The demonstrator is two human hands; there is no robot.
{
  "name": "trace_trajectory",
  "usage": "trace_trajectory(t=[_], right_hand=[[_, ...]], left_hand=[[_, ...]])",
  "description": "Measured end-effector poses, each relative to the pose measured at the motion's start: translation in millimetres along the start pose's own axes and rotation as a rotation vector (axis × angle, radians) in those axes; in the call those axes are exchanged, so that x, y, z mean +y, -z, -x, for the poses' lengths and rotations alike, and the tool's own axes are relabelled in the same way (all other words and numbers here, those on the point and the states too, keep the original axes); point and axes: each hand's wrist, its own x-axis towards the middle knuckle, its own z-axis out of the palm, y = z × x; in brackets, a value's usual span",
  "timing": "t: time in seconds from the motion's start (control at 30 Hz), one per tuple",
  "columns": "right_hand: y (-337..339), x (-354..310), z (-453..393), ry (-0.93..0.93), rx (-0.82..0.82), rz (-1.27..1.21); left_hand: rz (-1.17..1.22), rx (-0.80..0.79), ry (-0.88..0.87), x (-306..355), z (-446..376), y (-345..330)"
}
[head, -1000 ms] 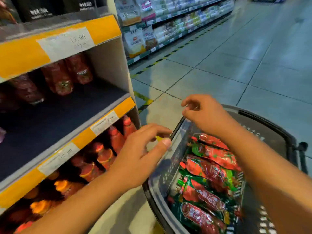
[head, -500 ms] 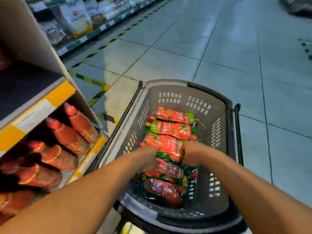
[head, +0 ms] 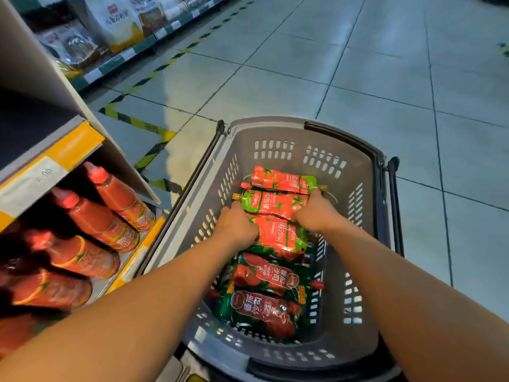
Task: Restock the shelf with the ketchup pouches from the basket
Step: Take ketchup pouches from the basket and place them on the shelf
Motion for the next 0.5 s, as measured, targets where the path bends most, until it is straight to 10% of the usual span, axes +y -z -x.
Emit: trace_trajectory(t=[0.23,0.5], right_hand=[[-2,2,-7,-0.055,0.058,-0.165],[-11,2,0,0.002,0.121,0.308]], left_hand=[[-0.025,-0.087,0.019,-5,-6,-6],[-0.058,-0.150,0.038,-6,-4,-3]])
